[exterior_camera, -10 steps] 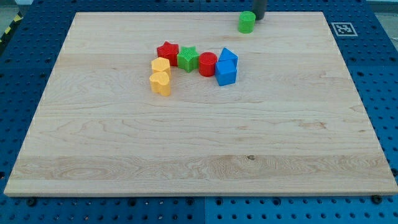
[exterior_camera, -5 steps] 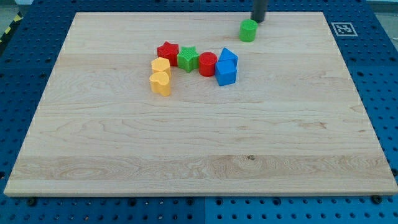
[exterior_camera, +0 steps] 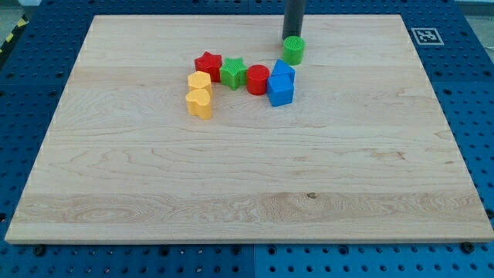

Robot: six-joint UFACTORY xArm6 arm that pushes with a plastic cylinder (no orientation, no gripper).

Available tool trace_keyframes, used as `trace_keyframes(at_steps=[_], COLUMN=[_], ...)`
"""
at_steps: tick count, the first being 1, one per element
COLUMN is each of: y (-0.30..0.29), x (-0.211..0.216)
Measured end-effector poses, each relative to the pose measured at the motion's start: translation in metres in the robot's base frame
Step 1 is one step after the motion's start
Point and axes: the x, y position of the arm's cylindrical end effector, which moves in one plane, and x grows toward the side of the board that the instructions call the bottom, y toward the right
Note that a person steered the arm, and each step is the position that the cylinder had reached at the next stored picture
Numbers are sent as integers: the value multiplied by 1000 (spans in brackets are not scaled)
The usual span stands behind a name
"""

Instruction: Push the green circle into the top left side of the blue triangle

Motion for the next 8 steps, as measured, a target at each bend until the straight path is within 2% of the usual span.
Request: trace_keyframes(at_steps=[3,5,6,7,8], y=[67,-31,-33,-34,-63], x=[17,53,43,15,-16])
